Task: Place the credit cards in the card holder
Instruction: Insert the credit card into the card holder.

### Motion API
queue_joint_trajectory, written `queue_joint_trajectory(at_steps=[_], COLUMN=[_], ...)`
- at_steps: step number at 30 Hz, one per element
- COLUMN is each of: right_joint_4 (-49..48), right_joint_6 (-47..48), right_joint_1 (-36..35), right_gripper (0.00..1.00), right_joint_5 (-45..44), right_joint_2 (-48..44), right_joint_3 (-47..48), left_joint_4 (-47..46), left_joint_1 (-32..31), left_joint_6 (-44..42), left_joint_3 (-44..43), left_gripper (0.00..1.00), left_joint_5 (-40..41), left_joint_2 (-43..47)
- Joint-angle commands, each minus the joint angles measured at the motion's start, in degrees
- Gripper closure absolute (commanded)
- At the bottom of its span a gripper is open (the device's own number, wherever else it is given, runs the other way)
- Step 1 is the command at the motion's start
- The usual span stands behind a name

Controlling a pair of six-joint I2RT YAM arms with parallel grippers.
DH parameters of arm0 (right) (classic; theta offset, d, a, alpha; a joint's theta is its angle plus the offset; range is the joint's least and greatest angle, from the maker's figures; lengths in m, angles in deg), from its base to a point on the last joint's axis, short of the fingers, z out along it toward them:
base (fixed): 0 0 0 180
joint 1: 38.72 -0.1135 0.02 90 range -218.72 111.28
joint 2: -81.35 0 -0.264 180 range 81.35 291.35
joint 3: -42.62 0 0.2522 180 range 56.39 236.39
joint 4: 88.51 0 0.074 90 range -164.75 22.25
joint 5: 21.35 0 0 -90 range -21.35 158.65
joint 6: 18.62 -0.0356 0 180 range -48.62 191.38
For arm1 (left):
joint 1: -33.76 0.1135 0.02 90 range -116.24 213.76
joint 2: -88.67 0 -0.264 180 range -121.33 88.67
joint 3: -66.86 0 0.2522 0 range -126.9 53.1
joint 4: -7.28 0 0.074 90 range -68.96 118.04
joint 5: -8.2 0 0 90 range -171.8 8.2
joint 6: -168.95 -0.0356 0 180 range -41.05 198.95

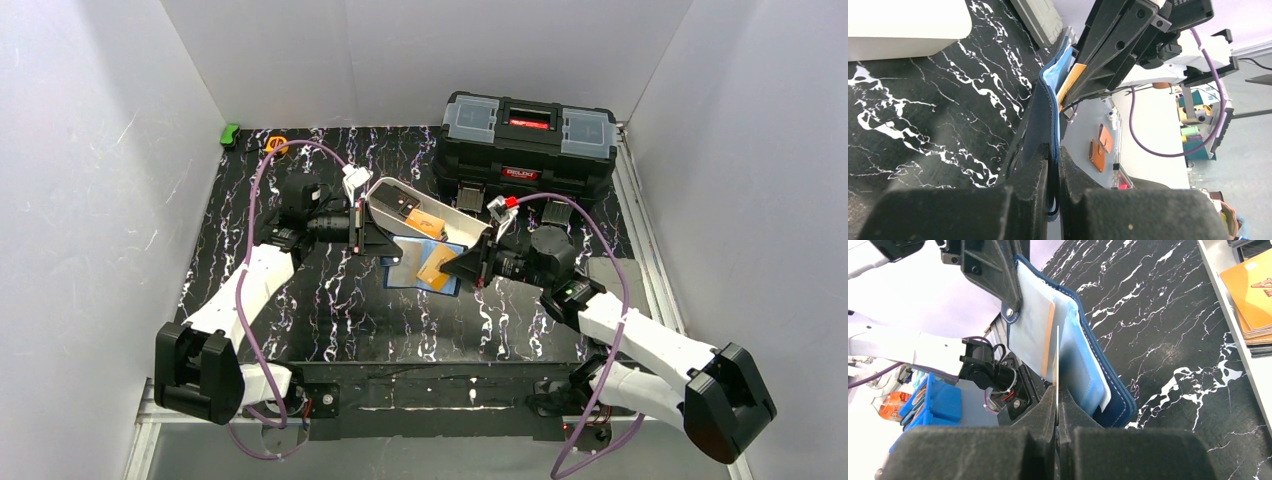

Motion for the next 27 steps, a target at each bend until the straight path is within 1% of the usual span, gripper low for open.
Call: queue_joint_trajectory(at_steps=[1,7,12,18,27], right_joint_4=[-2.8,-1.7,-1.9,0.8,-4.0], right_joint_6=[0.8,2.3,2.5,4.1,1.3], right_joint_1=[-0.2,-0.2,-0.2,0.2,1.1], right_gripper=[0.99,0.99,0.99,0.99,0.99], right_joint_5=[0.2,-1.0,-0.1,0.7,3.7], right_joint_2=[-3.5,-8.7,-9.5,-11.7,-10.0], right_joint_3=[-1.5,-3.7,-3.4,-2.9,-2.7], left_joint_4=[-6.5,-6.8,-6.7,-5.6,-5.2], left_joint_1=[-0.4,-0.4,-0.4,-0.4,-0.4], left_joint_6=[5.3,5.3,5.1,4.1,3.1], left_joint_3=[0.3,-0.2,-0.3,-0.5,-0.6], left_gripper=[1.00,1.00,1.00,1.00,1.00], left_joint_5=[-7.8,-9.3,-9.2,-9.1,-9.1], left_joint_2=[2.3,2.0,1.9,1.9,1.8])
